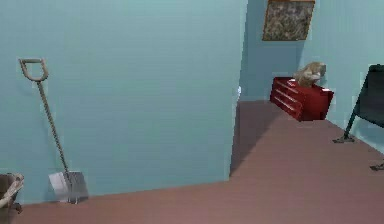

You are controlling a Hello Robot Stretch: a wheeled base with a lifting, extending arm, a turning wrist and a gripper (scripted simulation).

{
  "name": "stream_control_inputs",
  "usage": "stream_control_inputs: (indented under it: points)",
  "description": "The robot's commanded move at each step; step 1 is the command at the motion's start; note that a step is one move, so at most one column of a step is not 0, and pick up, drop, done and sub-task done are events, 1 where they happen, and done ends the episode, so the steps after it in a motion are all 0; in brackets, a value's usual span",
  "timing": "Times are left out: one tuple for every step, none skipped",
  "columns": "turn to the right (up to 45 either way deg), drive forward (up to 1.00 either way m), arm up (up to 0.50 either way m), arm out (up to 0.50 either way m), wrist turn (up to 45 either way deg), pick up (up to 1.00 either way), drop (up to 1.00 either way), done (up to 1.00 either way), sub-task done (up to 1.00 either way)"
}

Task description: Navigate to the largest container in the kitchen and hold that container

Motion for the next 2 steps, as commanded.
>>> stream_control_inputs:
  points:
    - [0.0,0.75,0.0,0.0,0.0,0.0,0.0,0.0,0.0]
    - [45.0,0.0,0.0,0.0,0.0,0.0,0.0,0.0,0.0]
